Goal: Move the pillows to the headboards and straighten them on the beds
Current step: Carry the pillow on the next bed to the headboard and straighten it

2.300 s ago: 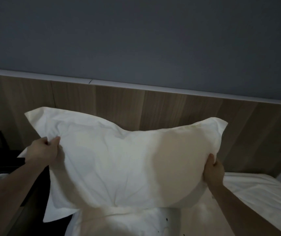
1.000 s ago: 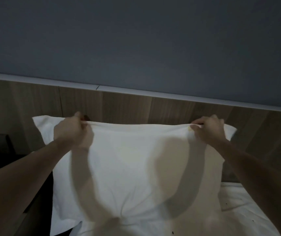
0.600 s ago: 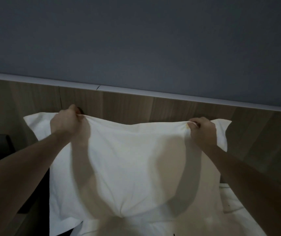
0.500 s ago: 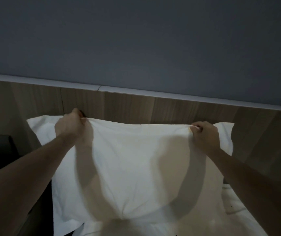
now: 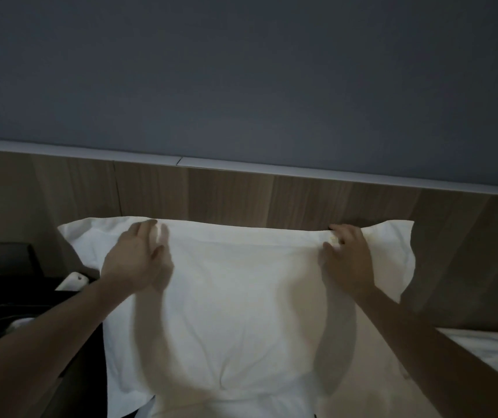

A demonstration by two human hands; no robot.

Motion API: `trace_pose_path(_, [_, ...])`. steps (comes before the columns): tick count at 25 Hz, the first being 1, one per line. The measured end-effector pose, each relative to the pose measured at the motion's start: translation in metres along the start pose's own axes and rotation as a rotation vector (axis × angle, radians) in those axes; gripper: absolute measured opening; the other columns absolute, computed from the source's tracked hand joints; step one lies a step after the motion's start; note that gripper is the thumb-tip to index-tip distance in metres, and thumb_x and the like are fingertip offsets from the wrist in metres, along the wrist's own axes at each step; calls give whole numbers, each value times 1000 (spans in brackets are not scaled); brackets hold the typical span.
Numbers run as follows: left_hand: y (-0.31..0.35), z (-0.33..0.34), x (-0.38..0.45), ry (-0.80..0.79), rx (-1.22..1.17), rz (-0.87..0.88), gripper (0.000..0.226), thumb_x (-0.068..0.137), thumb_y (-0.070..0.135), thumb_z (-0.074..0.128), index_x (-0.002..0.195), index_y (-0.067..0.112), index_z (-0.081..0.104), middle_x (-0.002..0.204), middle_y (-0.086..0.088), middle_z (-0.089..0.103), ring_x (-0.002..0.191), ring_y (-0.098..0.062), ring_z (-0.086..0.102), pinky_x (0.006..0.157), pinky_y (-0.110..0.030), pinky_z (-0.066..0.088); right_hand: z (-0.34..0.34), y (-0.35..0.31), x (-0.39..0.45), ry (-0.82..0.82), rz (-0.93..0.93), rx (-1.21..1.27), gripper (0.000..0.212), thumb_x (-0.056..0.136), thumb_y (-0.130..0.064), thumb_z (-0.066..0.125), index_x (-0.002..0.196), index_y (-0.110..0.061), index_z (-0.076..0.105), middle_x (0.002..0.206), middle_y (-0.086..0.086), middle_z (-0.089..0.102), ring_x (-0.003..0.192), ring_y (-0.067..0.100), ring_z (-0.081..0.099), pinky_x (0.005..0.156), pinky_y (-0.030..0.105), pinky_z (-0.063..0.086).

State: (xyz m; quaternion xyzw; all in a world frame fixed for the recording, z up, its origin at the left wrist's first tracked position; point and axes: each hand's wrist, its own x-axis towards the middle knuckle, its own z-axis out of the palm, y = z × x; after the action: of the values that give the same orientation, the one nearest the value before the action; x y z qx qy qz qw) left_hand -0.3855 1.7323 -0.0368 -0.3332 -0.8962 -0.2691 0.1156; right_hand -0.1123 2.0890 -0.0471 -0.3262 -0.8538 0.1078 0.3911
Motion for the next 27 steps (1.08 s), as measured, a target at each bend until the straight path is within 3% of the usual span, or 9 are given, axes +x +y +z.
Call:
trace_pose_path(3, [-1, -1, -37, -61, 59, 114, 71, 87, 48, 47, 146, 10, 50, 150, -15, 49, 129, -40, 52, 104, -50, 48, 6, -10, -51, -25, -56, -60, 42, 97, -34, 62, 136, -20, 64, 150, 5, 55, 136, 25, 49, 116, 48, 37])
trace_pose_path(7, [-13, 19, -111, -221, 117, 243, 75, 79, 51, 42, 138, 9, 62, 148, -18, 55, 130, -40, 56, 107, -45, 49, 21, -27, -161, -74, -107, 13, 50, 93, -37, 60, 140, -19, 62, 157, 11, 50, 141, 25, 40, 117, 48, 37])
trace_pose_path(12, [-54, 57, -230, -622, 8, 225, 67, 86, 50, 57, 149, 31, 46, 161, 7, 32, 147, -18, 37, 119, -25, 31, 54, -51, -320, -283, 58, 207, 55, 86, -30, 73, 140, -23, 62, 157, 0, 46, 142, 16, 43, 120, 9, 18])
trace_pose_path(13, [-59, 65, -251, -667, 0, 225, 67, 87, 52, 57, 150, 33, 43, 162, 8, 29, 149, -16, 34, 120, -23, 28, 62, -59, -352, -340, 79, 223, 52, 87, -32, 71, 138, -24, 64, 156, -4, 47, 143, 14, 44, 120, 11, 21])
trace_pose_path(16, [-74, 89, -305, -755, -53, 175, 80, 80, 66, 41, 155, 42, 28, 168, 11, 21, 154, -15, 26, 124, -28, 23, 88, -78, -438, -396, 91, 179, 44, 94, -46, 58, 131, -26, 70, 145, -2, 63, 141, 14, 49, 113, 37, 41])
trace_pose_path(20, [-103, 120, -340, -894, -181, 80, 94, 79, 76, 51, 160, 49, 9, 172, 16, -2, 160, -16, 4, 128, -38, 14, 104, -94, -473, -297, 92, -46, 47, 91, -39, 54, 136, -32, 67, 148, -2, 61, 144, 23, 47, 119, 45, 33])
trace_pose_path(23, [-113, 137, -338, -862, -186, 123, 91, 84, 71, 51, 160, 49, 6, 173, 13, -6, 160, -18, 0, 127, -37, 12, 107, -98, -465, -390, 120, -165, 51, 92, -37, 49, 142, -38, 58, 156, -9, 52, 149, 19, 41, 124, 43, 24])
trace_pose_path(27, [-110, 133, -331, -943, -200, 151, 92, 90, 61, 56, 161, 47, 0, 172, 11, -12, 159, -25, 2, 126, -39, 20, 106, -103, -458, -497, 208, -284, 53, 93, -36, 47, 146, -38, 52, 158, -8, 48, 150, 18, 37, 127, 42, 20])
